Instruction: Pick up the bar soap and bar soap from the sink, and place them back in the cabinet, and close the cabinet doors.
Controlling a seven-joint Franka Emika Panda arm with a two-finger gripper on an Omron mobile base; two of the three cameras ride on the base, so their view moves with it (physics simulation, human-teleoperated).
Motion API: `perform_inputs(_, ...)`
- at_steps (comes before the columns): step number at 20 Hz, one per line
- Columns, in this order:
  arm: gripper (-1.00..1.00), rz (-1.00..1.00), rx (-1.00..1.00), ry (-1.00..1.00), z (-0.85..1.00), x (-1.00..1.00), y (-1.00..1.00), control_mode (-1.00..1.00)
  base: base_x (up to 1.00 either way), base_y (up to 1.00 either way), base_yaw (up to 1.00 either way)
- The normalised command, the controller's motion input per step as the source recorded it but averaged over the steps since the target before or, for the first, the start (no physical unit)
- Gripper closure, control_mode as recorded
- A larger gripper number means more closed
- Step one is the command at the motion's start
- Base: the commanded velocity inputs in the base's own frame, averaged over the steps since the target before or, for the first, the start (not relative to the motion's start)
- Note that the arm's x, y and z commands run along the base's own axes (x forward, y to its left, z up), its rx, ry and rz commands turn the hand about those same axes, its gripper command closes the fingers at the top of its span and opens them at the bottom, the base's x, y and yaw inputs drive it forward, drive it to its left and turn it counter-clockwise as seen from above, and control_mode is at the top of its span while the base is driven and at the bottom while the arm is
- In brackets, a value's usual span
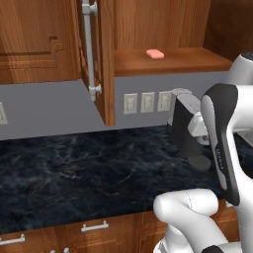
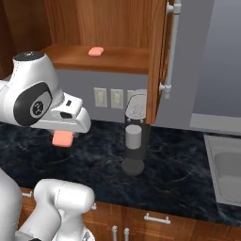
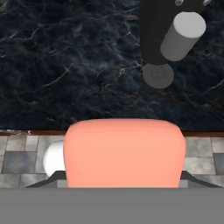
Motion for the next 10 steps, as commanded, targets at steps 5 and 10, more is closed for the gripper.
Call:
perform_inputs(5, 1.00, 0.00, 0.00, 0.00, 0.00, 0.00, 0.00, 1.00, 0.00, -0.24, 0.00)
perform_inputs(10, 1.00, 0.00, 0.00, 0.00, 0.00, 0.00, 0.00, 1.00, 0.00, -0.18, -0.03)
